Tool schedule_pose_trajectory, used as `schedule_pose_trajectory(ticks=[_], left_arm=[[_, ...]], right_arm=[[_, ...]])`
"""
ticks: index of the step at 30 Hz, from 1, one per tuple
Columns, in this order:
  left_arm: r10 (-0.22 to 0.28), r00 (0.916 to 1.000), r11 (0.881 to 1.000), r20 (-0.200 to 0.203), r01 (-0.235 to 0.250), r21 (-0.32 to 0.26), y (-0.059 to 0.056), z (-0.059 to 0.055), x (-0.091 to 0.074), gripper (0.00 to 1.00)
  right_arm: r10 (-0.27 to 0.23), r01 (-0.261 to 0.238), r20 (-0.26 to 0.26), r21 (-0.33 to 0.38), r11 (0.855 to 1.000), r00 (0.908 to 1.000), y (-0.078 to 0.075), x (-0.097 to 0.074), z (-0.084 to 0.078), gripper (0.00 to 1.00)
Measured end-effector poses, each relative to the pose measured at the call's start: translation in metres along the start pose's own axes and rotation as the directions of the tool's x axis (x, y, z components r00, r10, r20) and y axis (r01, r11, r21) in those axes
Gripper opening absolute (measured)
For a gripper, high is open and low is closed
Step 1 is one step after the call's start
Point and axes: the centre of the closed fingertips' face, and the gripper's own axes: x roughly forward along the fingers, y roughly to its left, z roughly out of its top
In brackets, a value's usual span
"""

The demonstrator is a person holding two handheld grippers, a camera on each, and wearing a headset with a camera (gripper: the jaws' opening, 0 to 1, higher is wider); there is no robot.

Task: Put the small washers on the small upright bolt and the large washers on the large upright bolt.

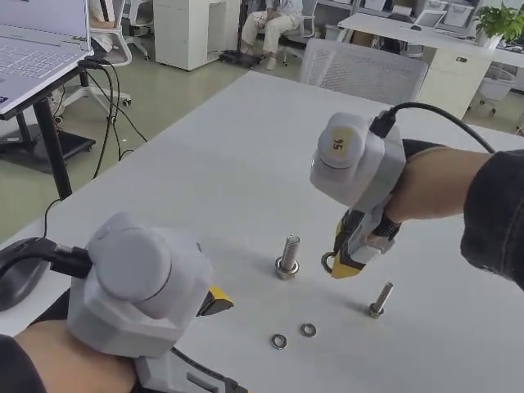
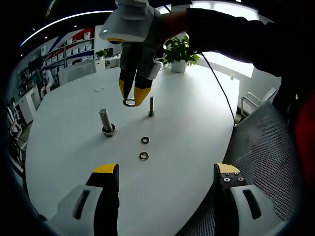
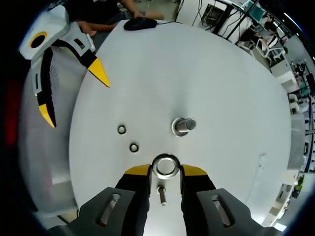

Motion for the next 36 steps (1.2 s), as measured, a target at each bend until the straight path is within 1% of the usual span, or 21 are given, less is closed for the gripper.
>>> schedule_pose_trajectory(ticks=[8, 12, 19, 25, 36], left_arm=[[0.0, 1.0, 1.0, -0.002, 0.0, 0.0, 0.0, 0.0, 0.001, 0.78], [0.001, 1.0, 1.0, -0.003, -0.001, -0.002, 0.0, 0.0, 0.001, 0.78], [0.002, 1.0, 1.0, -0.002, -0.002, -0.006, 0.0, 0.0, 0.001, 0.78], [0.006, 1.0, 1.0, 0.0, -0.006, -0.009, 0.0, -0.001, 0.0, 0.78], [0.021, 0.9997, 1.0, 0.014, -0.021, -0.02, 0.004, 0.001, -0.002, 0.78]], right_arm=[[-0.021, 0.021, 0.002, -0.031, 0.999, 0.9998, -0.007, -0.009, 0.01, 0.24], [-0.028, 0.029, 0.005, -0.05, 0.998, 0.9996, -0.013, -0.013, 0.018, 0.24], [-0.037, 0.038, 0.013, -0.078, 0.996, 0.9992, -0.019, -0.017, 0.03, 0.24], [-0.036, 0.038, 0.017, -0.099, 0.994, 0.9992, -0.02, -0.014, 0.04, 0.24], [-0.017, 0.016, -0.007, -0.126, 0.992, 0.9998, -0.026, 0.001, 0.049, 0.24]])
